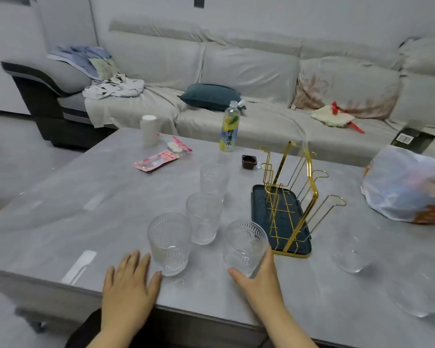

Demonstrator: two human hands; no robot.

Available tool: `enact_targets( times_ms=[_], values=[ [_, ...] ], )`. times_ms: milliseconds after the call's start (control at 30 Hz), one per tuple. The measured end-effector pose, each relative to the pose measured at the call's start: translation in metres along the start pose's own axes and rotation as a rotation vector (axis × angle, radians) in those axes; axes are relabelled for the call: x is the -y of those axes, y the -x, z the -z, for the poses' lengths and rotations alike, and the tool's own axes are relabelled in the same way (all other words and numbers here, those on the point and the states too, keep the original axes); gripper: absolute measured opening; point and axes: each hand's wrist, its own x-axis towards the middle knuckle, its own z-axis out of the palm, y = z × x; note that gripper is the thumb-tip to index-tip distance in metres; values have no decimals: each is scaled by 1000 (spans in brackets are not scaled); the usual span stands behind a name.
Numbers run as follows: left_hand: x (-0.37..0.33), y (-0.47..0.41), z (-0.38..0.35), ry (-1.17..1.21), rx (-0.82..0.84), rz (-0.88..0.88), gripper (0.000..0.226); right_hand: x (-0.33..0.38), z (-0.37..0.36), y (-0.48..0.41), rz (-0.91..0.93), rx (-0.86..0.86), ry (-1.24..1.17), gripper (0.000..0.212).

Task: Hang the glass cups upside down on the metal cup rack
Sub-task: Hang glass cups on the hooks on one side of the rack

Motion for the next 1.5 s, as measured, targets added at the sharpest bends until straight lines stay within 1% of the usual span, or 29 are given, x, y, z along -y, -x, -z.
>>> enact_targets(
  times_ms=[33,100,133,233,300,367,433,500,600,667,700,733,800,867,900,967,1033,1100,1167,1233,1300,1433,1500],
  values=[
    [2,-1,0,-18,16,6,67,0,-3,-3,-2,-18,-7,100],
    [4,-2,-3,-9,-21,-20,87,-2,-7,-7,6,-46,26,100],
    [4,-2,-4,8,-68,-39,90,-2,-8,-8,0,-62,51,98],
    [5,-5,-7,27,-97,-50,89,-5,-12,-8,-18,-80,72,91],
    [5,-3,-8,17,-95,-57,85,-6,-12,-8,-27,-79,66,86],
    [4,-1,-7,14,-79,-44,76,-7,-12,-8,-42,-79,41,84],
    [2,-1,-6,16,-60,-22,65,-5,-12,-9,-49,-79,5,82],
    [2,0,-4,1,-42,-33,51,-2,-11,-10,-64,-61,-83,79],
    [4,2,5,134,-76,-38,45,3,-2,-4,-36,-39,-211,76],
    [7,7,18,265,-169,-8,37,3,10,2,-21,-4,-215,75],
    [8,9,26,300,-250,-20,32,0,17,7,-21,13,-199,73],
    [6,11,35,316,-338,-43,31,-2,26,12,-24,26,-182,69],
    [-7,12,58,360,-459,-123,36,-9,45,24,-32,39,-164,66],
    [-34,9,80,394,-508,-252,31,-12,68,34,-32,29,-153,66],
    [-51,7,87,392,-506,-326,32,-13,80,38,-29,10,-156,66],
    [-87,1,94,360,-469,-494,36,-12,105,44,-14,-48,-164,63],
    [-123,-2,88,315,-400,-653,33,-8,129,46,19,-106,-150,59],
    [-155,-3,76,274,-333,-765,26,-1,153,46,42,-156,-119,59],
    [-183,-9,63,226,-293,-875,33,6,176,43,67,-210,-87,53],
    [-208,-18,55,192,-202,-913,39,15,200,38,92,-249,-45,50],
    [-226,-33,46,123,-113,-911,46,24,221,32,107,-287,13,51],
    [-251,-57,35,-245,33,-933,46,44,251,16,119,-312,138,57],
    [-254,-64,30,-367,112,-945,46,54,257,4,141,-295,171,57]
  ],
)
